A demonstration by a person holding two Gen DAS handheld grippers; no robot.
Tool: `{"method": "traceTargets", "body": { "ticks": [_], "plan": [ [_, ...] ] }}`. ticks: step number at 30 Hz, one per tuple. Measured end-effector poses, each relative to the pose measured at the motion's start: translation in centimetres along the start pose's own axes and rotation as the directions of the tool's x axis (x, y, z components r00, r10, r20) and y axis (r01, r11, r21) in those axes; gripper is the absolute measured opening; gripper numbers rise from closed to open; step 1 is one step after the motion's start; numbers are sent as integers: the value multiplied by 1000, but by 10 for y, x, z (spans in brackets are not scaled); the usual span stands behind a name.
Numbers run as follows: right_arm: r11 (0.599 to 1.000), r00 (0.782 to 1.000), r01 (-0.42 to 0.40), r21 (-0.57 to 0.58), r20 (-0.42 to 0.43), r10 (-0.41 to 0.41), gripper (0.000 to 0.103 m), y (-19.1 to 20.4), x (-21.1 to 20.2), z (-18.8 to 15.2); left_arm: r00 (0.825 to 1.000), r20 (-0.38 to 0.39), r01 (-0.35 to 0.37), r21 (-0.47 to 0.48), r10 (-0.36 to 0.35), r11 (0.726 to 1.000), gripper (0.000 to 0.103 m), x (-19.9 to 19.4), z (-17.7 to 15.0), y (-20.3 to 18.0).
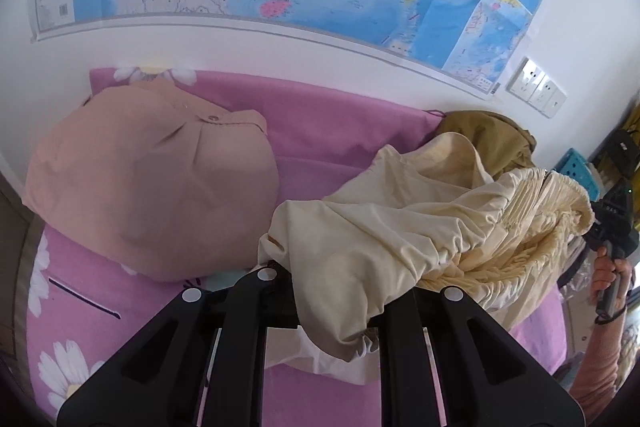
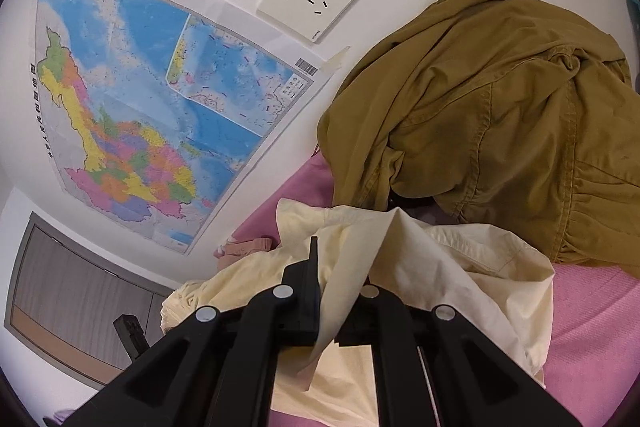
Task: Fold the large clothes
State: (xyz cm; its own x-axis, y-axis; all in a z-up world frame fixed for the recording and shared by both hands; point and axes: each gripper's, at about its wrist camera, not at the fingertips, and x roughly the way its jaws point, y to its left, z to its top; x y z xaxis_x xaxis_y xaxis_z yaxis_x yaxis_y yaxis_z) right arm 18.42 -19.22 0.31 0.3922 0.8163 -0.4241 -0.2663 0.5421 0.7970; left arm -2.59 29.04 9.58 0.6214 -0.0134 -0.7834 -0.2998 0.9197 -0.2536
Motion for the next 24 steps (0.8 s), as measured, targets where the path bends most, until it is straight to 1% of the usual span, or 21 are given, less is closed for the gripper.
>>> {"method": "traceTargets", "body": {
  "ticks": [5,14,19,24],
  "plan": [
    [1000,1000,10,-1,-8,-10,4,-4,4,3,1000,5,-22,14,22,1000,13,8,2,-2],
    [1000,1000,19,5,-19,-19,4,-7,12,7,999,-2,-35,35,35,999,13,19,6,-3],
    [999,999,29,14,-28,-29,4,-9,19,10,999,-16,-42,33,42,999,15,26,10,0],
    [998,999,37,45,-40,-35,5,-12,29,14,997,-32,-72,43,74,996,16,37,14,0]
  ]
}}
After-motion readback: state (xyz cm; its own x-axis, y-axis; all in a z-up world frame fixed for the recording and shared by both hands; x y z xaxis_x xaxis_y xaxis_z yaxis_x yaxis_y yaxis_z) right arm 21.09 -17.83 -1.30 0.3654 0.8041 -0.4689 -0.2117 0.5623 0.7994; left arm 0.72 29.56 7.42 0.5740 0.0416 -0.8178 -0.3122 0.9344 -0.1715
